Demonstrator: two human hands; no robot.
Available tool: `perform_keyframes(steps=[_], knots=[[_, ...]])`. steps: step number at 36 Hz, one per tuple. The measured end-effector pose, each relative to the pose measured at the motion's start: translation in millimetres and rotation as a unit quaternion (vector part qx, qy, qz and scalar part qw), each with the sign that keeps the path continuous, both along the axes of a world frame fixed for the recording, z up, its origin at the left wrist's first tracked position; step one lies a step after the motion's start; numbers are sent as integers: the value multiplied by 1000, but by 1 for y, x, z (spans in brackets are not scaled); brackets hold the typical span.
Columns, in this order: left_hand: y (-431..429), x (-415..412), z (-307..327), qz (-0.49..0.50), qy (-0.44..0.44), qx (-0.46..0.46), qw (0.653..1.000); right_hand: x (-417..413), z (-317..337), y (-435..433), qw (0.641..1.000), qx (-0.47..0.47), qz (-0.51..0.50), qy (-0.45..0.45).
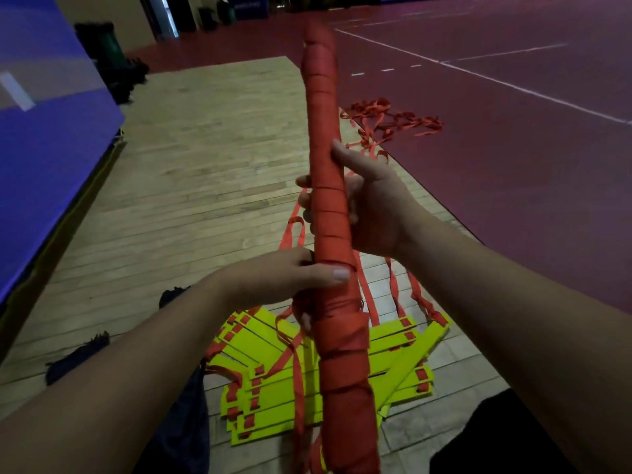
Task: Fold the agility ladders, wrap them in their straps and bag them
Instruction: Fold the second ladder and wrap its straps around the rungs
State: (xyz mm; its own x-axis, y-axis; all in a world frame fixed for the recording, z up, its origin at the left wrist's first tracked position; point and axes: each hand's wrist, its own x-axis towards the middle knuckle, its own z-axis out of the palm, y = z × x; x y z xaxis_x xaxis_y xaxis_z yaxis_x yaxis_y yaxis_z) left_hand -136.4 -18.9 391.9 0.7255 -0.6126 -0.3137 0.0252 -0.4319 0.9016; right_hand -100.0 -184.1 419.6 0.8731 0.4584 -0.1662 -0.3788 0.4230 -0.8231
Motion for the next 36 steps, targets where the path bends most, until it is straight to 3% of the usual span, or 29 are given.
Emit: perform_keyframes(steps=[3,5,9,14,18,24,29,32,36], knots=[[1,-3,3,-19,19,12,1000,-1,1,3,1000,-15,-3,-5],[1,0,6,-41,0,76,996,-2,0,5,999,-37,-27,-15],[5,4,7,-94,9,203,974,1,-3,6,1000,9,-18,-1],[7,4,-3,-56,-101,256,960,5,-14,11,988,-63,-143,-4],[1,5,-11,-22,-128,223,966,4,-12,12,980,-91,-175,-37],[3,7,-6,-5,-66,72,995,4,-5,-1,989,110,-87,43],[-4,-5,-1,-27,40,-27,998,-4,-12,7,987,137,0,84],[-5,-5,0,-27,54,37,997,-5,-9,9,993,92,-12,79],[-4,2,2,-70,-5,209,975,-6,-3,6,1000,-3,-8,25]])
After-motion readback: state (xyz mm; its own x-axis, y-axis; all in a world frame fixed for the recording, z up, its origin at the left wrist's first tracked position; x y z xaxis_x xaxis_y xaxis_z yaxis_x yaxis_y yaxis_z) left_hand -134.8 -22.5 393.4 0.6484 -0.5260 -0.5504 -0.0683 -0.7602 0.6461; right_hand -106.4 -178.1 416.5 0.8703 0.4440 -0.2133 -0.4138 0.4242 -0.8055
